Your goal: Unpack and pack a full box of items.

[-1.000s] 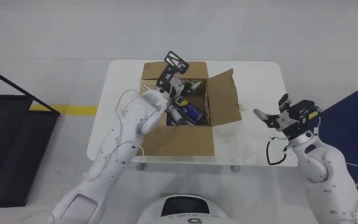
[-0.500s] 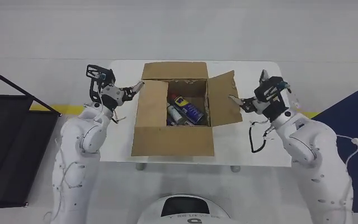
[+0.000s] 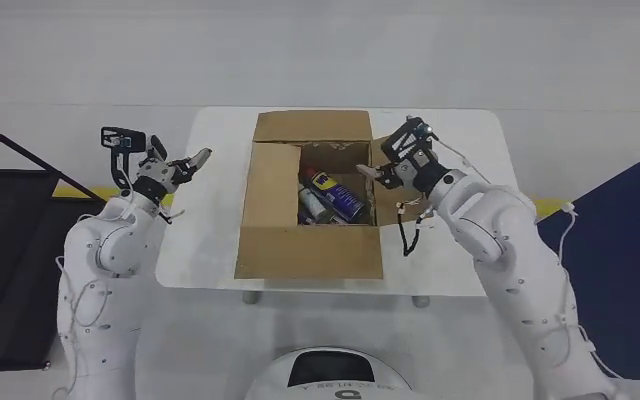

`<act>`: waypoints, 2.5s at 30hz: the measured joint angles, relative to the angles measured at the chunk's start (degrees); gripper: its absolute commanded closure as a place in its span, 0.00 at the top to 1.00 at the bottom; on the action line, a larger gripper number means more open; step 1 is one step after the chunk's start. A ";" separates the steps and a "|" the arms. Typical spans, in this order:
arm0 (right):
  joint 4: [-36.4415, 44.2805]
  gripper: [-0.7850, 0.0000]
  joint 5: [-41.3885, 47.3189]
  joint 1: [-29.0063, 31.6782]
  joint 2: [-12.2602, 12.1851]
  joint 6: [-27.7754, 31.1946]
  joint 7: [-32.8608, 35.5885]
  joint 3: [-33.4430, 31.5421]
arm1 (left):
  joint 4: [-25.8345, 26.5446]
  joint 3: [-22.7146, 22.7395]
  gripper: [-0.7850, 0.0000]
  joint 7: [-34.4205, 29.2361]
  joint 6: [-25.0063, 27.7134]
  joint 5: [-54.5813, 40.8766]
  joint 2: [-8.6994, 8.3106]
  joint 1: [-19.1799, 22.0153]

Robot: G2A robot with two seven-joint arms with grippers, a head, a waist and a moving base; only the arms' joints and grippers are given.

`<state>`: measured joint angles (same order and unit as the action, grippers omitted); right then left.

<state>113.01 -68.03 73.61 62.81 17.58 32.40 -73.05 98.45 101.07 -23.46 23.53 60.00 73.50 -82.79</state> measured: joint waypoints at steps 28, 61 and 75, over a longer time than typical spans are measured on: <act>-27.35 1.00 -23.85 -28.14 7.04 15.64 2.16 33.01 | 0.01 0.00 1.00 0.01 -0.01 0.00 0.00 0.00; -37.46 1.00 -11.70 -37.16 16.89 12.24 -1.32 37.46 | 0.00 0.00 1.00 0.01 -0.01 0.00 0.00 0.00; -44.11 1.00 -1.88 -42.14 22.16 10.92 -7.54 41.24 | 0.00 0.00 1.00 0.01 -0.01 0.00 0.00 0.00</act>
<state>68.89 -69.91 31.46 84.97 28.49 24.85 -31.81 98.46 101.07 -23.45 23.52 60.00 73.51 -82.79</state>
